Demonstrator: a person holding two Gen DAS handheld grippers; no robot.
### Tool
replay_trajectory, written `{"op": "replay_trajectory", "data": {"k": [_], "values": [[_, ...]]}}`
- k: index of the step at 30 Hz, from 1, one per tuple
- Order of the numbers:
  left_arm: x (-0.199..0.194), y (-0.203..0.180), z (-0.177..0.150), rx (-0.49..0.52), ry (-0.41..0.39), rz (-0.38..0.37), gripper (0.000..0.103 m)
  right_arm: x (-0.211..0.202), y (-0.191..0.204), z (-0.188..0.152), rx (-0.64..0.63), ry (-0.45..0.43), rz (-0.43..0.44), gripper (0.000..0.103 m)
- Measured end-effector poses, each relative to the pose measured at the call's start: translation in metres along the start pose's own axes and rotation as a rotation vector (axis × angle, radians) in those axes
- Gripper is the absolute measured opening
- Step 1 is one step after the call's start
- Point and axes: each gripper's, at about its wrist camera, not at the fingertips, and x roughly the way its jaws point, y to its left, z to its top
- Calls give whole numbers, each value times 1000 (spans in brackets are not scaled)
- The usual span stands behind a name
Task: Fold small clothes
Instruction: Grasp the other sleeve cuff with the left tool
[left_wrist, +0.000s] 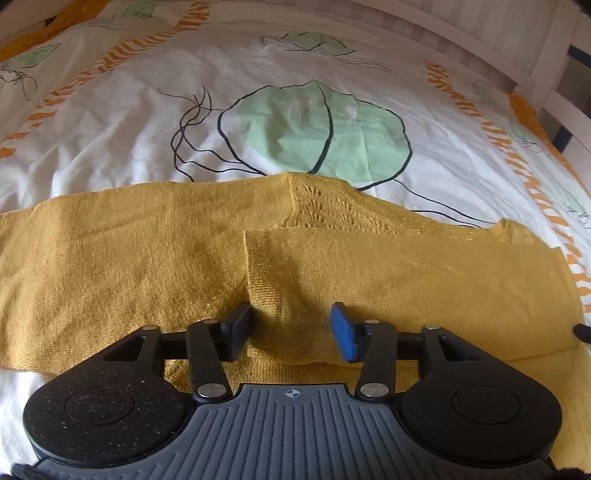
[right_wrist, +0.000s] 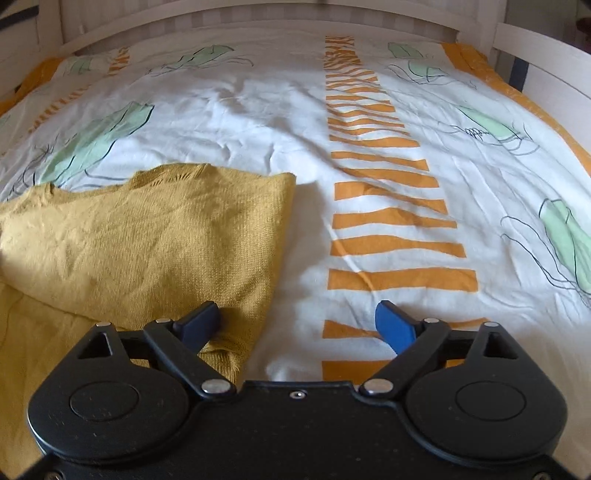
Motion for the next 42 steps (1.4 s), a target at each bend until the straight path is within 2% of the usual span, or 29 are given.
{"op": "replay_trajectory", "data": {"k": [2, 6, 10, 14, 18, 26, 28, 31, 35, 39, 42], "values": [[-1, 0, 1, 7, 7, -13, 54, -3, -3, 2, 27, -16, -3, 92], [-13, 6, 0, -24, 0, -19, 57, -19, -12, 10, 113, -107, 28, 93], [-32, 20, -1, -37, -23, 5, 72, -33, -24, 14, 253, -190, 175, 95], [-51, 47, -2, -71, -43, 50, 75, -29, -26, 14, 366, -182, 340, 97], [-69, 79, -2, -124, -62, 103, 75, -19, -9, 9, 386, -143, 420, 97], [-108, 150, -4, -230, -104, 211, 77, -17, 52, 0, 260, -97, 493, 98], [-119, 169, -5, -268, -118, 234, 82, -20, 70, -2, 202, -102, 476, 98], [-132, 196, -8, -326, -138, 270, 82, -26, 99, -8, 108, -103, 446, 98], [-149, 237, -13, -448, -170, 299, 82, -37, 133, -24, -14, -113, 452, 98], [-156, 277, -27, -608, -182, 294, 82, -47, 160, -37, -91, -117, 527, 98], [-156, 297, -37, -664, -169, 310, 82, -55, 173, -43, -122, -124, 567, 98]]}}
